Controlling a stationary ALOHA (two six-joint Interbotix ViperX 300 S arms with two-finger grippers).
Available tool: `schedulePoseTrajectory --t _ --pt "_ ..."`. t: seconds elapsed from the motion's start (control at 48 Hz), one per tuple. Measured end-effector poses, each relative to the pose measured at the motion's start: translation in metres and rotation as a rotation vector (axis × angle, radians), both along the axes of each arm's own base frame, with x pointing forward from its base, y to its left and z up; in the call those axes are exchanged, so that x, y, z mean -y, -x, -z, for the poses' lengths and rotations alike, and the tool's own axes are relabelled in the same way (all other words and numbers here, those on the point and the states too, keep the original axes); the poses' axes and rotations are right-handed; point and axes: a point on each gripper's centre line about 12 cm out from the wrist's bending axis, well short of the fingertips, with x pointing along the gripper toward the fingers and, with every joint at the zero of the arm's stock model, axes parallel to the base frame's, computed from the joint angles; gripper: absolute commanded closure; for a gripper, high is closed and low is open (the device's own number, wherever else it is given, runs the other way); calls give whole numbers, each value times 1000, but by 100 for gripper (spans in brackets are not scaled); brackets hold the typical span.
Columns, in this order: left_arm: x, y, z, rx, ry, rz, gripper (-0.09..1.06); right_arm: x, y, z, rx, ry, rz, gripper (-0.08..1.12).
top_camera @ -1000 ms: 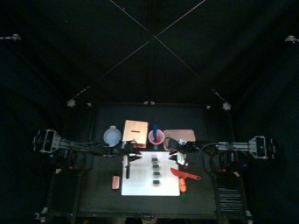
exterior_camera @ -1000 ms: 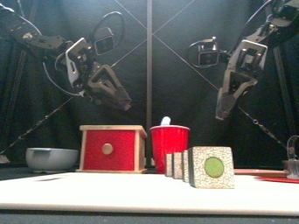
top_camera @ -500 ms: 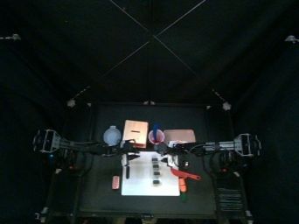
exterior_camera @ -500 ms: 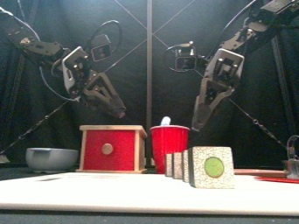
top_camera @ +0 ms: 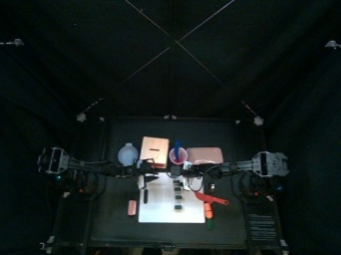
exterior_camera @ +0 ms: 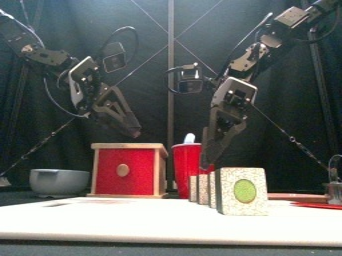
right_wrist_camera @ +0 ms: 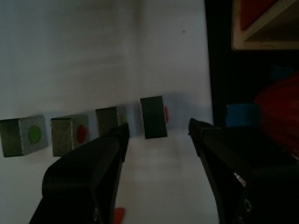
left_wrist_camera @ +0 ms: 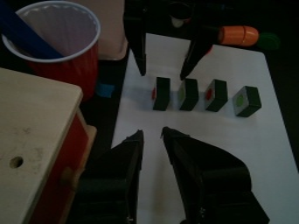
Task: Place sushi on board then cut the sushi with the knife then place the pieces on the plate
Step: Place the 4 sushi pieces on the plate
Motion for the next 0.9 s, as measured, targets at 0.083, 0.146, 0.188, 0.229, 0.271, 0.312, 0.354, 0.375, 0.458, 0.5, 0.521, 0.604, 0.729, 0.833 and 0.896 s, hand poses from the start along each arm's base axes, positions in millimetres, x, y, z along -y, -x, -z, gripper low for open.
schedulePoseTrajectory --t 0.083,0.146,0.188,0.229,0.271,0.312,0.354,0.375,0.458,0.5,0.521,0.604,0.729,0.833,0.896 --pt "-1 1 1 -5 -1 -2 30 1 -3 4 -8 5 -3 15" --pt "-1 2 2 -8 0 -5 30 1 -6 6 -14 7 -5 15" --pt "-2 3 3 -11 1 -6 30 2 -7 9 -19 9 -7 15" --pt "-2 4 4 -14 1 -6 30 2 -9 12 -26 13 -11 15" --pt "-2 5 5 -17 0 -5 30 2 -10 15 -32 15 -13 15" --pt "-2 5 6 -20 1 -6 30 3 -11 18 -39 18 -15 15" --pt "-2 5 6 -20 0 -7 30 3 -12 21 -46 17 -14 16" --pt "-2 5 6 -20 0 -7 30 3 -13 22 -49 17 -16 16" --pt "-3 6 7 -22 0 -8 30 3 -15 28 -63 17 -17 20" --pt "-3 6 7 -22 0 -10 30 3 -16 29 -64 19 -21 24" --pt "-3 6 7 -21 1 -11 30 3 -17 29 -65 17 -17 26" --pt "-4 6 6 -20 0 -11 30 3 -19 32 -68 13 -12 36" --pt "-4 6 7 -22 0 -13 30 2 -19 34 -72 8 -13 49" --pt "-4 6 7 -21 1 -14 30 1 -18 28 -59 -7 -1 49" --pt "-5 6 7 -21 1 -15 30 1 -17 18 -45 -13 1 49"
